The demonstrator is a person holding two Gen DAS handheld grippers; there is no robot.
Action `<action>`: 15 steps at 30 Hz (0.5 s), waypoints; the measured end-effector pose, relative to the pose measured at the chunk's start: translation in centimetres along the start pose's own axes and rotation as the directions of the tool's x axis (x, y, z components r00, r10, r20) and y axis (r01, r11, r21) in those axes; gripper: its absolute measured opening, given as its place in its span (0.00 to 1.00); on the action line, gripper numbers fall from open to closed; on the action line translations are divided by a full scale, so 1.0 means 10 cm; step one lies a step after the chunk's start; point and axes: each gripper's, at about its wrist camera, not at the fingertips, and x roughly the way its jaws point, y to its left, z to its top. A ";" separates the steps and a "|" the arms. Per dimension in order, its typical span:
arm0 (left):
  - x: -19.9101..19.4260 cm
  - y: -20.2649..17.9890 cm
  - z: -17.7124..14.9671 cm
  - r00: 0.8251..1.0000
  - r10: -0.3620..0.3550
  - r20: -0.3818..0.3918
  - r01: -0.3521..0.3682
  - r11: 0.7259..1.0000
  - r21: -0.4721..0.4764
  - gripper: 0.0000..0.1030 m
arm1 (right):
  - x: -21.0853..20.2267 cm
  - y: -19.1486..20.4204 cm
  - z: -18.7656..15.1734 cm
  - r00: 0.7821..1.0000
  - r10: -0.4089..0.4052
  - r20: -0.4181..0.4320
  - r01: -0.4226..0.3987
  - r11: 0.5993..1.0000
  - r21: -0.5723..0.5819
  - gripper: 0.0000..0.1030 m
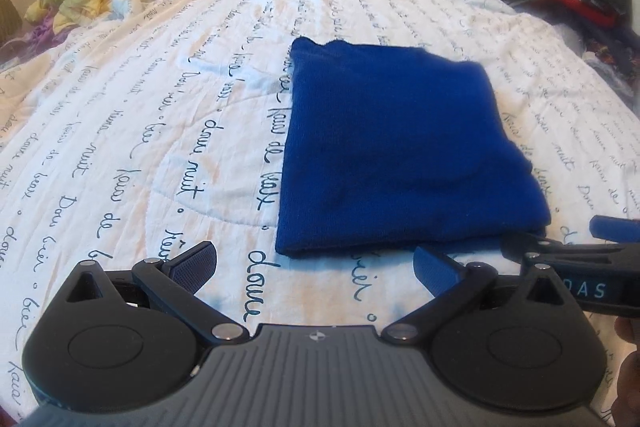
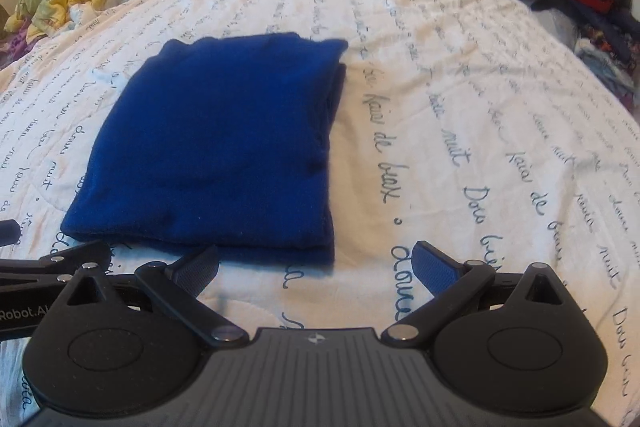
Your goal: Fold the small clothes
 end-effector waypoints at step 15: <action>-0.01 0.03 -0.05 1.000 -0.003 0.012 0.004 1.000 -0.016 1.00 | 0.03 0.03 -0.03 0.999 0.028 -0.031 -0.028 1.000 0.004 1.00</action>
